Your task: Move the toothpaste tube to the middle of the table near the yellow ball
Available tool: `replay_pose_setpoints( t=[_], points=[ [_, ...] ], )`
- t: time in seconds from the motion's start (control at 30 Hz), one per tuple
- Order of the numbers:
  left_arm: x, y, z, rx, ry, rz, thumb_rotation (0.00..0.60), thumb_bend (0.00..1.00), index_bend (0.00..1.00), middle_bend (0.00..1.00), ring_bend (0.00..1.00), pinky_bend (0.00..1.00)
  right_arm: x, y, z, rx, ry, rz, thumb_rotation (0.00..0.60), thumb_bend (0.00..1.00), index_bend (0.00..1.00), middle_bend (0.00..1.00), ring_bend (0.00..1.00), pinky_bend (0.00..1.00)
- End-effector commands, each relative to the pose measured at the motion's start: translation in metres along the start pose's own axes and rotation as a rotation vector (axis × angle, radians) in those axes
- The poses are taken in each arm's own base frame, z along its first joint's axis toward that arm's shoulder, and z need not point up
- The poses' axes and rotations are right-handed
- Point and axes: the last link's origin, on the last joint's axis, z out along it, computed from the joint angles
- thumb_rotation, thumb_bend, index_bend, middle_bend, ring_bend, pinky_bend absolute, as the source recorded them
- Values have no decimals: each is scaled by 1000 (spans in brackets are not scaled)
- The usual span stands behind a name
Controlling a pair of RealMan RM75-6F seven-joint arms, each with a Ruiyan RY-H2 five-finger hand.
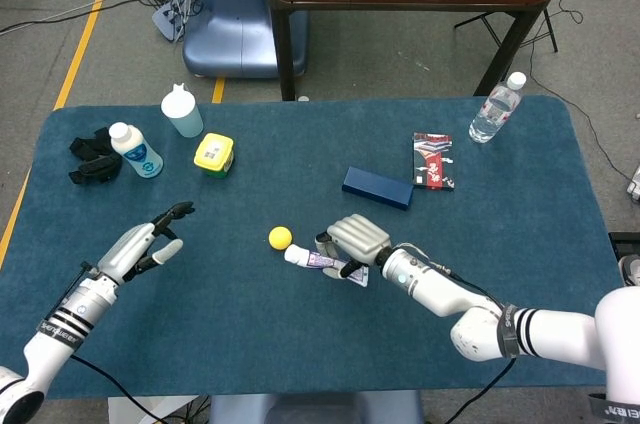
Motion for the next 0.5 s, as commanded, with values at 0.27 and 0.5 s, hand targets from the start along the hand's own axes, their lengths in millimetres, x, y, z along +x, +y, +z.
replay_pose_setpoints(
  t=[0.27,0.5],
  points=[
    [-12,19,11,-101,19,-67,0,49,0,26,22,156,-24,-25,18,90,20,123,600,970,994,883,835,751],
    [-25,32,28,-155,15,-88,0,34,0,0,0,119,-36,-40,39,135,28,212,600,969,998,891,837,776]
  ],
)
